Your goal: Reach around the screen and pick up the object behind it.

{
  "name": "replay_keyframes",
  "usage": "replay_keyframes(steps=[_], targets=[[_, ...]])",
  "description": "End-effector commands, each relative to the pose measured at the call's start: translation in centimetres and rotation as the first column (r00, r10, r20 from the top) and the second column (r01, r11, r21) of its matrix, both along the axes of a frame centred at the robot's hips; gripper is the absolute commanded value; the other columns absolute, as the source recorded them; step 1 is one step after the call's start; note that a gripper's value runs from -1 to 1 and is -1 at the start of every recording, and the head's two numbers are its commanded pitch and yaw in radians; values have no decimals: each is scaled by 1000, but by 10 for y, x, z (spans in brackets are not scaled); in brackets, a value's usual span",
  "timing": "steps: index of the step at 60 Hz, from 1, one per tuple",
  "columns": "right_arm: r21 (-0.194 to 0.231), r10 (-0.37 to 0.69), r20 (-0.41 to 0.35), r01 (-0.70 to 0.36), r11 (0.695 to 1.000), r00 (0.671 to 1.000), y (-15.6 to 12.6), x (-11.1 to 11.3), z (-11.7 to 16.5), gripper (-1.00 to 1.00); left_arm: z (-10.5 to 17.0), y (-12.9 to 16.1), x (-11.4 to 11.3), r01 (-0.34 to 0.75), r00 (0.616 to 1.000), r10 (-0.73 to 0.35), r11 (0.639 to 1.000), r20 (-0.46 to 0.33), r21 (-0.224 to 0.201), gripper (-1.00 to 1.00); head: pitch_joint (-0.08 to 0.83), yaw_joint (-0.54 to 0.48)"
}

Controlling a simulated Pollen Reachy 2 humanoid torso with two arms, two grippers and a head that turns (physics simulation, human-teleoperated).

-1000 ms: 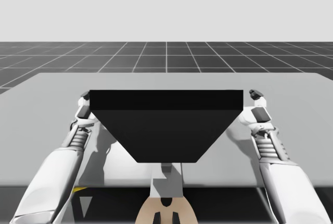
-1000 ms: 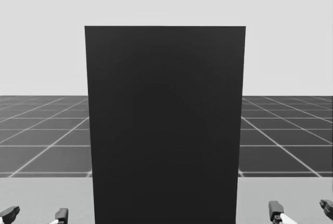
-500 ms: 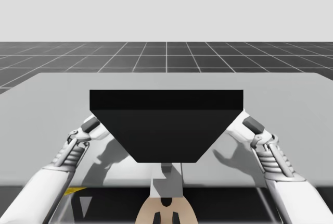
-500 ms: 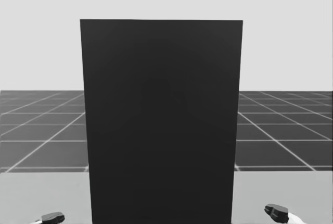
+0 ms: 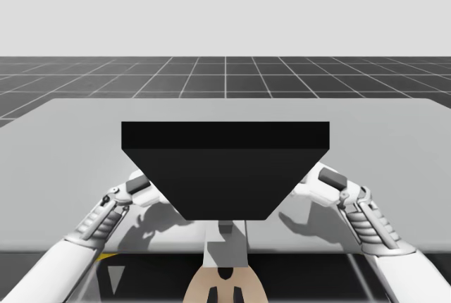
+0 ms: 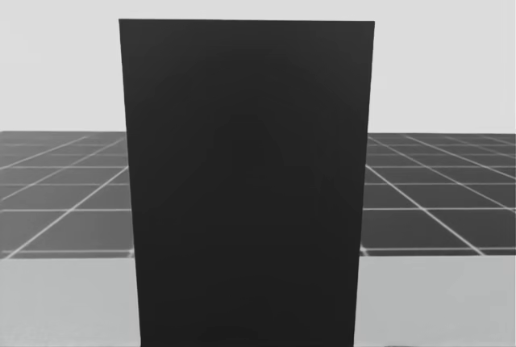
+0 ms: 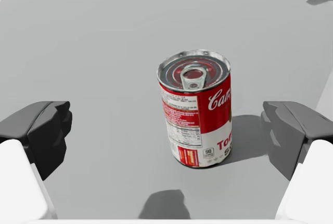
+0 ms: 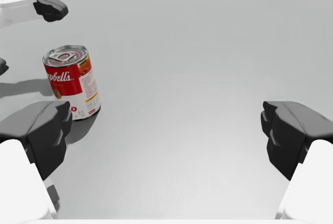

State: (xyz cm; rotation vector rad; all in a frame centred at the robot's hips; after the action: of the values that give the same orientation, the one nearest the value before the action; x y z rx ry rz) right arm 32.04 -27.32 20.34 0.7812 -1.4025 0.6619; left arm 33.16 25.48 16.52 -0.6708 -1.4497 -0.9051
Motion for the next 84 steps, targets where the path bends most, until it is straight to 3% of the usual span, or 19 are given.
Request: replay_keyframes(steps=[1,8,18,41,43,45,46,64,84], targets=[[-17,19,-12,-20,1000,1000,3,-1,-1,-1000,-8,-14,7,17,1000,-17,1000,-19,-4,-1000,36,-23],[-24,21,-9,-22,999,1000,5,-1,-3,-1000,-15,-31,20,32,999,-31,999,-41,42,-1000,38,-22],[-30,23,-2,-23,999,1000,7,-1,-3,-1000,-26,-52,34,54,996,-49,996,-76,70,-1000,48,-18],[-39,19,9,-19,999,1000,8,-1,-3,-1000,-44,-75,51,69,992,-57,992,-117,103,-1000,65,-23],[-38,19,10,-19,999,1000,8,-2,-3,-1000,-45,-75,52,70,992,-58,992,-116,101,-713,66,-23],[-37,19,12,-18,999,1000,8,-2,-3,-1000,-46,-75,52,76,990,-65,993,-123,95,947,65,-24],[-36,19,11,-18,999,1000,8,-2,-3,-1000,-46,-75,52,78,990,-66,993,-126,93,1000,65,-24],[-34,14,15,-14,999,1000,6,-2,-2,-1000,-35,-54,51,26,995,-18,996,-103,85,1000,65,-26],[-33,5,16,-4,999,1000,4,-1,-1,-1000,7,49,47,-223,975,223,973,-9,55,1000,62,-28]])
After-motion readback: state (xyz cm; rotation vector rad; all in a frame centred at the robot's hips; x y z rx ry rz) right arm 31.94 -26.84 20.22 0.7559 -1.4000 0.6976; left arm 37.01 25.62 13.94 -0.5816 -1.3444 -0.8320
